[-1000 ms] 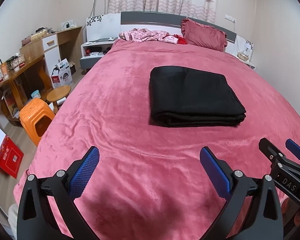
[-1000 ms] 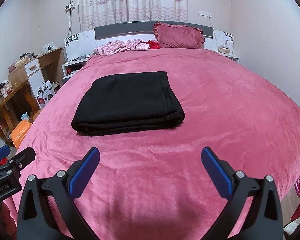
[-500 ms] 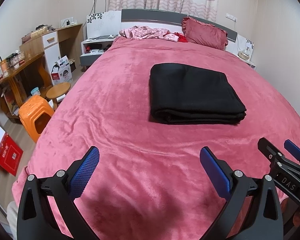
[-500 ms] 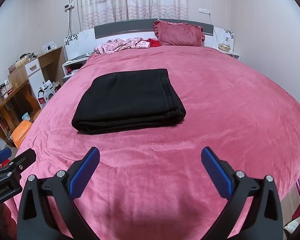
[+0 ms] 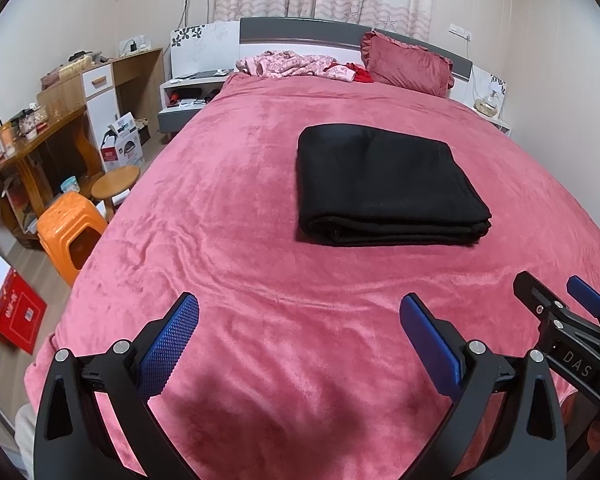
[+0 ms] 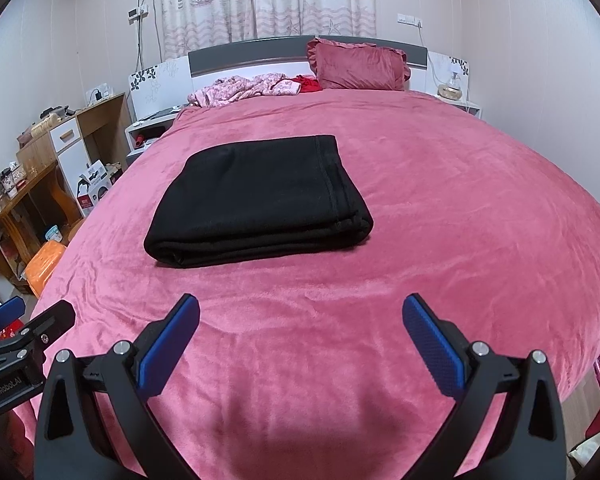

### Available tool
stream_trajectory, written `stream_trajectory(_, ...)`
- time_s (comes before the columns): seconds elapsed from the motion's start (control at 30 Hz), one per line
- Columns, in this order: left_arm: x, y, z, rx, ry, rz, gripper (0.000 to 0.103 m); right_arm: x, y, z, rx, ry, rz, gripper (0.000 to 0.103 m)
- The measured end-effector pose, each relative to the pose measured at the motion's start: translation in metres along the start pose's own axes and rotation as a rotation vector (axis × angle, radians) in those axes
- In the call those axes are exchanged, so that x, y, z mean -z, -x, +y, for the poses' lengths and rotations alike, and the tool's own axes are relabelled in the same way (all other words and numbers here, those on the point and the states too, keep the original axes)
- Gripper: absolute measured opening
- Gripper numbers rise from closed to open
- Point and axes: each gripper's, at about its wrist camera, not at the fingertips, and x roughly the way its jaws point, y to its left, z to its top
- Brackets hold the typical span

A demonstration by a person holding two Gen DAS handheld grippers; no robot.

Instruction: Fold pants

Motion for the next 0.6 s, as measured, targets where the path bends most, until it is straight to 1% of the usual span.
stream_trajectory(0.6, 0.0011, -0.0030, 0.0018, -0.002, -0.003, 0.018, 0.100, 0.0013, -0.0011, 0.0003, -0.001, -0.001, 0.007, 0.101)
